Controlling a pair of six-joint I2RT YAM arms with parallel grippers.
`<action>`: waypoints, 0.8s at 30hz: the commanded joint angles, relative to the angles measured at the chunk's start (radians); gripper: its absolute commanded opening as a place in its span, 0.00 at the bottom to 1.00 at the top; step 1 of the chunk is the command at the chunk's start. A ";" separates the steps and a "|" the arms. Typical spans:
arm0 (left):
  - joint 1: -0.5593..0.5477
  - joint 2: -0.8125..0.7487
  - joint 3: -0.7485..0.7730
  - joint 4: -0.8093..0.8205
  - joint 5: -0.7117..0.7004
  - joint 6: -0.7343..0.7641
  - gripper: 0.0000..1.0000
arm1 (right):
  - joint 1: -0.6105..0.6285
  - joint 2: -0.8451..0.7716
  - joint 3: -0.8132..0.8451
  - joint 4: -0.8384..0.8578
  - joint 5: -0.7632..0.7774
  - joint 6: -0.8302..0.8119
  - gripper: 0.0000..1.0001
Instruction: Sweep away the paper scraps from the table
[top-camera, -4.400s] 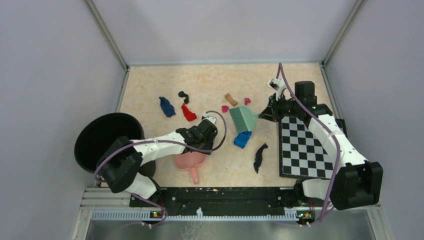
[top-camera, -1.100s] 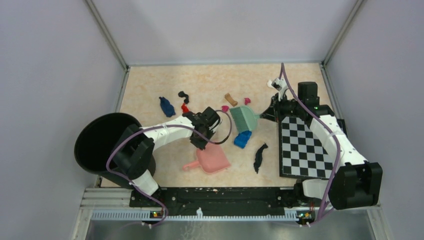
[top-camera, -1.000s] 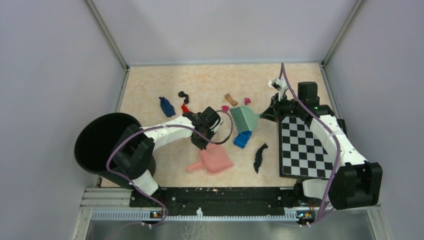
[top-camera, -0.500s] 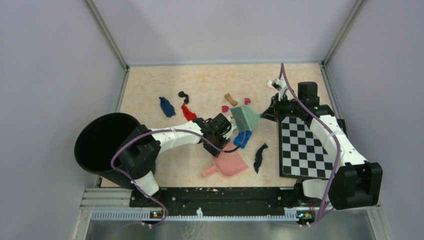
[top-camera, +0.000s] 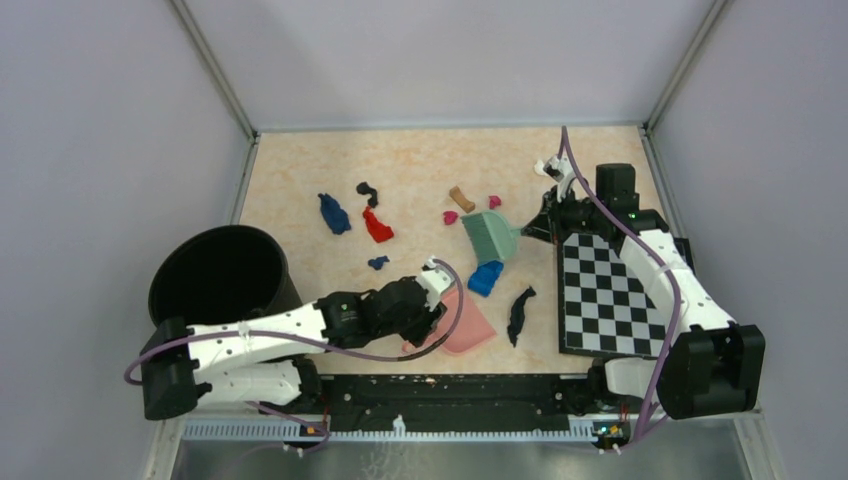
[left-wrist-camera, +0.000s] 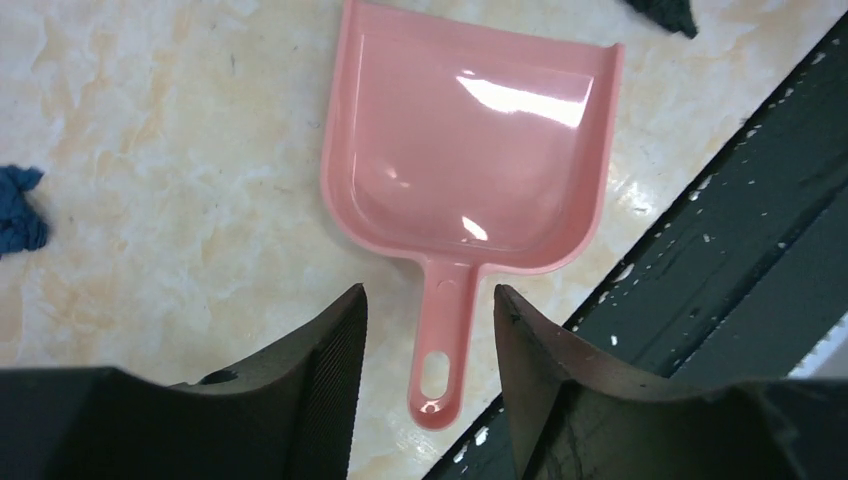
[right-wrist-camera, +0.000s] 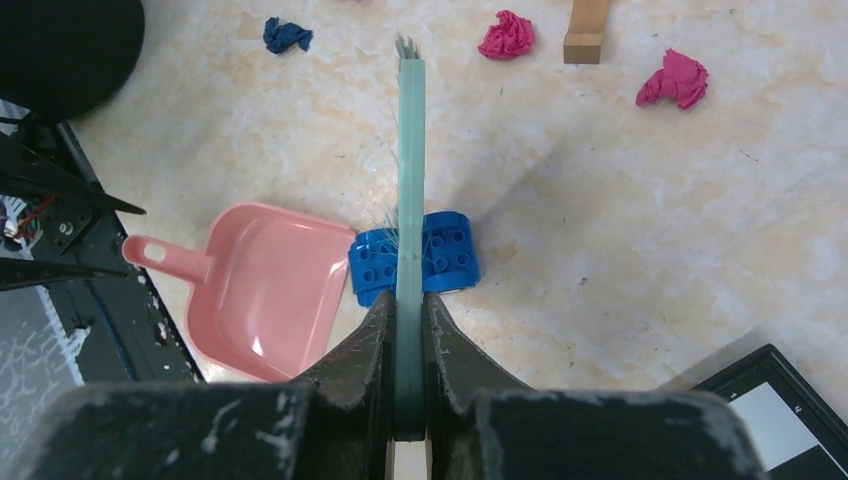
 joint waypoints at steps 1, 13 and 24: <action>-0.038 -0.070 -0.095 0.072 -0.115 -0.050 0.56 | -0.007 -0.003 0.018 0.024 -0.015 -0.026 0.00; -0.058 0.107 -0.077 -0.022 -0.026 -0.118 0.57 | -0.008 0.000 0.019 0.023 -0.010 -0.029 0.00; -0.079 0.086 -0.095 -0.023 -0.021 -0.162 0.43 | -0.007 0.009 0.019 0.022 -0.009 -0.032 0.00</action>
